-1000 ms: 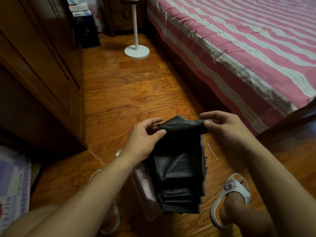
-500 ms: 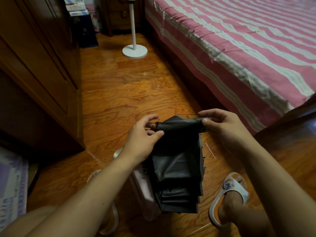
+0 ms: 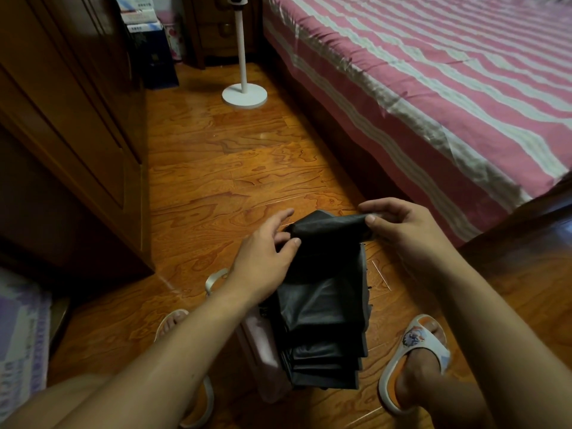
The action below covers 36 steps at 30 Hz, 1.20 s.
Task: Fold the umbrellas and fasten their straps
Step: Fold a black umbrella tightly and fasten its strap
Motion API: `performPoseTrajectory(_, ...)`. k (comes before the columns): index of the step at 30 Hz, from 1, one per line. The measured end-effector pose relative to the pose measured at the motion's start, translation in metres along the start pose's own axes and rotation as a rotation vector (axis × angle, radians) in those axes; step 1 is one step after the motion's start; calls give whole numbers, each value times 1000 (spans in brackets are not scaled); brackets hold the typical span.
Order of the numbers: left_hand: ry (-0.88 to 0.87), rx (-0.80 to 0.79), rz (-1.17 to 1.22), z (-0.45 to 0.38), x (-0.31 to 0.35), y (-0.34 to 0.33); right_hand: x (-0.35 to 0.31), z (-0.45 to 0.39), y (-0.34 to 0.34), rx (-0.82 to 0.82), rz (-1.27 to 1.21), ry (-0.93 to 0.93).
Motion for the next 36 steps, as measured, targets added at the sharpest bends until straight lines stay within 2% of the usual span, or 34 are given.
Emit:
performPoseTrajectory(2,12,14,75,0,2,1,0,-1,0,4,-16,1)
performPoseTrajectory(5,-40,123,89,-2,5,6,-1,0,0,-3,-11,1)
performPoseTrajectory(8,-66,113,99,-4,7,10,-1,0,-1,-19,-14,8)
performPoseTrajectory(12,-25,149,244,-5,8,10,-2,-1,3,-18,11,30)
performPoseTrajectory(14,-39,123,197,-5,7,9,-2,-1,4,-25,20,39)
performPoseTrajectory(17,-65,35,-10,-7,1,5,-1,-1,3,-49,51,68)
performPoseTrajectory(22,-116,122,-63,-15,1,10,-4,1,8,-98,133,76)
performPoseTrajectory(25,-166,61,-84,-11,5,10,1,2,13,-191,413,124)
performPoseTrajectory(27,-196,2,-79,-5,6,9,9,3,15,-253,600,222)
performPoseTrajectory(31,-279,-73,-89,6,-1,13,24,23,16,-196,653,429)
performPoseTrajectory(34,-446,-165,-258,16,-21,12,54,49,10,-286,728,553)
performPoseTrajectory(36,-541,-330,-486,23,-44,7,87,66,1,-375,884,622)
Point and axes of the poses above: each hand's wrist, its own z-axis away from the middle knuckle, its own y-axis out of the back of the hand, x = y × z, the point moved 1 cm from there along -z, towards the middle knuckle, and after that the axes turned 8 degrees about y, right-handed, at the moved point
